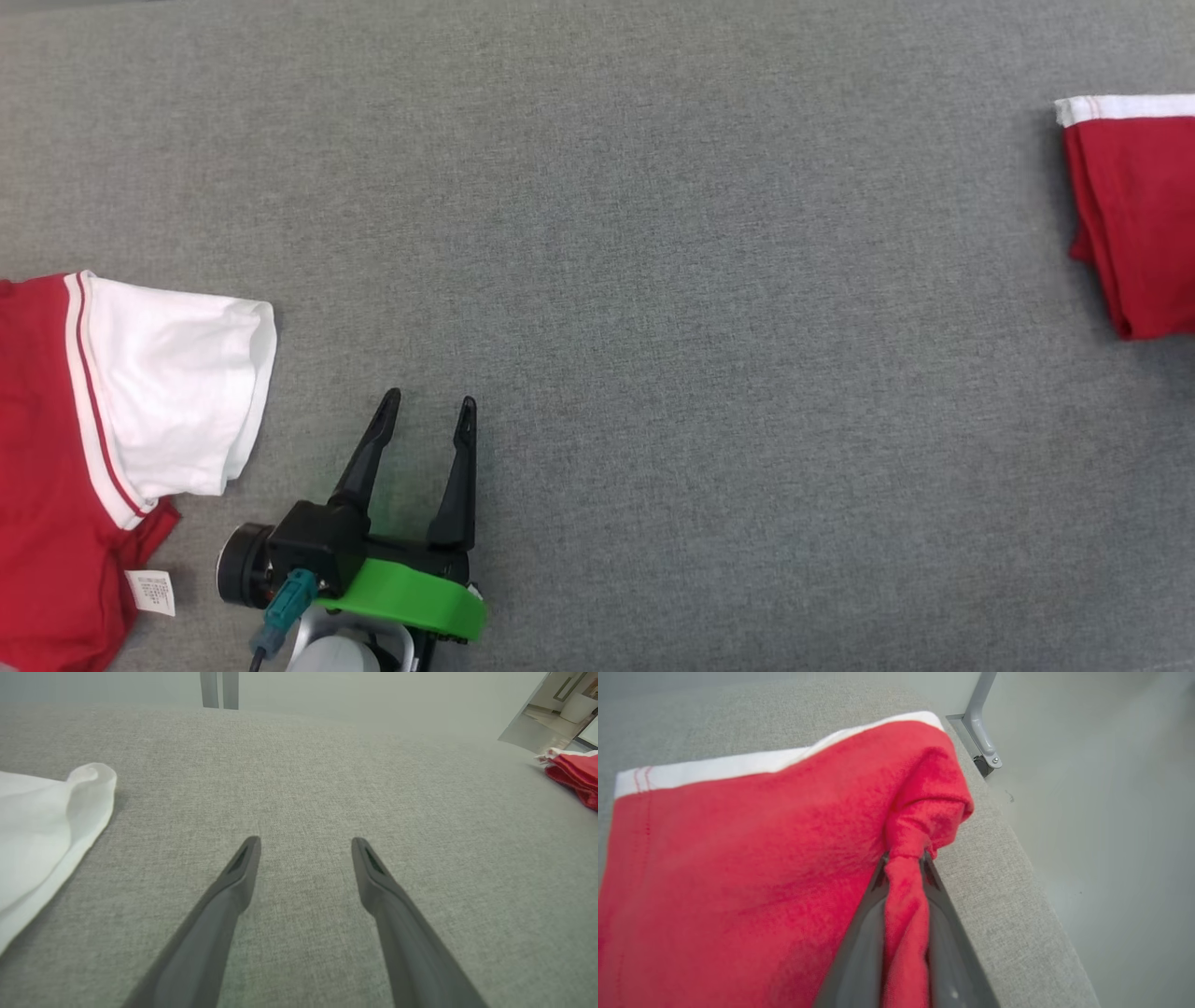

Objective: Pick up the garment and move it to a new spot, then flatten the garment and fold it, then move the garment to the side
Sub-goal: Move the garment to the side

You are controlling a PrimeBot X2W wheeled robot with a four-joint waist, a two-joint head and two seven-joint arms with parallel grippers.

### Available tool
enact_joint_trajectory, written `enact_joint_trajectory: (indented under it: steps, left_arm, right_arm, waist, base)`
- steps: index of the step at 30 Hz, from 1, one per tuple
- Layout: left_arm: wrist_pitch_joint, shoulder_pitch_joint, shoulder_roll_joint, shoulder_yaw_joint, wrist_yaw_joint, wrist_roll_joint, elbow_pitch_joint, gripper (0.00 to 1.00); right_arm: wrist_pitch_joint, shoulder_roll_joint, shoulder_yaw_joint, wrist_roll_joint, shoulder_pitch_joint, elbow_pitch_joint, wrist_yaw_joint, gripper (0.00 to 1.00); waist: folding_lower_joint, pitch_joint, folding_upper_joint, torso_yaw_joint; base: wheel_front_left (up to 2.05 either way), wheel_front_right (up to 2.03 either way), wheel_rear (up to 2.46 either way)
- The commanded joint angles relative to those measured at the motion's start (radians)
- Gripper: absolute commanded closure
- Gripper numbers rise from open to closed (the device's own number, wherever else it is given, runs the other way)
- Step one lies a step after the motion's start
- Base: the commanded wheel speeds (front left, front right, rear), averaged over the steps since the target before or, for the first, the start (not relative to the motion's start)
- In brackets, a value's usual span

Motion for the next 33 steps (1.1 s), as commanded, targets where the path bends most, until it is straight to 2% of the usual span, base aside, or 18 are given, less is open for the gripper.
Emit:
enact_joint_trajectory:
  steps: [1, 5, 6, 7, 8, 15, 18, 21, 25, 27, 31, 33]
  left_arm:
    - [0.0, 0.006, 0.005, -0.003, -0.004, 0.008, 0.004, 0.0]
    - [0.0, 0.023, 0.005, -0.006, 0.002, -0.004, 0.002, 0.0]
    - [0.0, 0.025, 0.004, -0.005, 0.006, -0.01, -0.001, 0.0]
    - [0.0, 0.026, 0.004, -0.003, 0.01, -0.014, -0.005, 0.0]
    - [0.0, 0.028, 0.004, -0.001, 0.015, -0.022, -0.011, 0.0]
    - [0.0, 0.051, 0.004, 0.01, 0.035, -0.061, -0.02, 0.0]
    - [0.0, 0.078, 0.004, 0.028, 0.039, -0.085, -0.015, 0.0]
    - [0.0, 0.106, 0.004, 0.044, 0.039, -0.101, -0.012, 0.0]
    - [0.0, 0.154, 0.004, 0.081, 0.043, -0.122, -0.021, 0.0]
    - [0.0, 0.177, 0.005, 0.103, 0.045, -0.127, -0.03, 0.0]
    - [0.0, 0.22, 0.004, 0.147, 0.042, -0.126, -0.039, 0.0]
    - [0.0, 0.239, 0.004, 0.159, 0.032, -0.119, -0.031, 0.0]
  right_arm:
    - [-0.026, -0.004, -0.001, -0.023, -0.031, 0.024, 0.0, 1.0]
    - [-0.074, -0.026, 0.001, -0.094, -0.095, 0.112, 0.0, 1.0]
    - [-0.091, -0.03, -0.002, -0.112, -0.112, 0.138, 0.0, 0.84]
    - [-0.113, -0.038, -0.003, -0.136, -0.126, 0.157, 0.0, 0.56]
    - [-0.13, -0.042, -0.008, -0.16, -0.144, 0.188, 0.0, 0.0]
    - [-0.202, -0.063, -0.004, -0.276, -0.197, 0.288, 0.0, 0.0]
    - [-0.243, -0.024, -0.004, -0.291, -0.177, 0.259, 0.0, 0.0]
    - [-0.262, -0.015, -0.017, -0.282, -0.12, 0.197, -0.001, 0.0]
    - [-0.268, -0.003, -0.068, -0.273, 0.009, 0.004, 0.0, 0.0]
    - [-0.268, 0.002, -0.142, -0.294, 0.118, -0.134, -0.001, 0.0]
    - [-0.268, 0.117, -0.32, -0.374, 0.402, -0.449, 0.0, 0.0]
    - [-0.268, 0.193, -0.358, -0.434, 0.541, -0.58, 0.0, 0.0]
  waist:
    - [-0.0001, 0.014, -0.0001, -0.001]
    - [-0.0001, 0.014, -0.0001, 0.029]
    - [-0.0001, 0.016, -0.0001, 0.034]
    - [-0.0001, 0.018, -0.0001, 0.038]
    - [-0.0001, 0.019, -0.0001, 0.041]
    - [-0.0001, -0.029, -0.0001, 0.03]
    - [-0.0001, -0.091, -0.0001, 0.011]
    - [-0.0001, -0.157, -0.0001, -0.002]
    - [-0.0001, -0.25, -0.0001, -0.005]
    - [-0.0001, -0.285, -0.0001, -0.003]
    - [-0.0001, -0.342, -0.0001, 0.005]
    - [-0.0001, -0.366, -0.0001, 0.011]
  base:
    - [0.0, 0.0, 0.0]
    - [0.0, 0.0, 0.0]
    - [0.0, 0.0, 0.0]
    - [0.0, 0.0, 0.0]
    - [0.0, 0.0, 0.0]
    - [0.0, 0.0, 0.0]
    - [0.0, 0.0, 0.0]
    - [0.0, 0.0, 0.0]
    - [0.0, 0.0, 0.0]
    - [0.0, 0.0, 0.0]
    - [0.0, 0.0, 0.0]
    - [0.0, 0.0, 0.0]
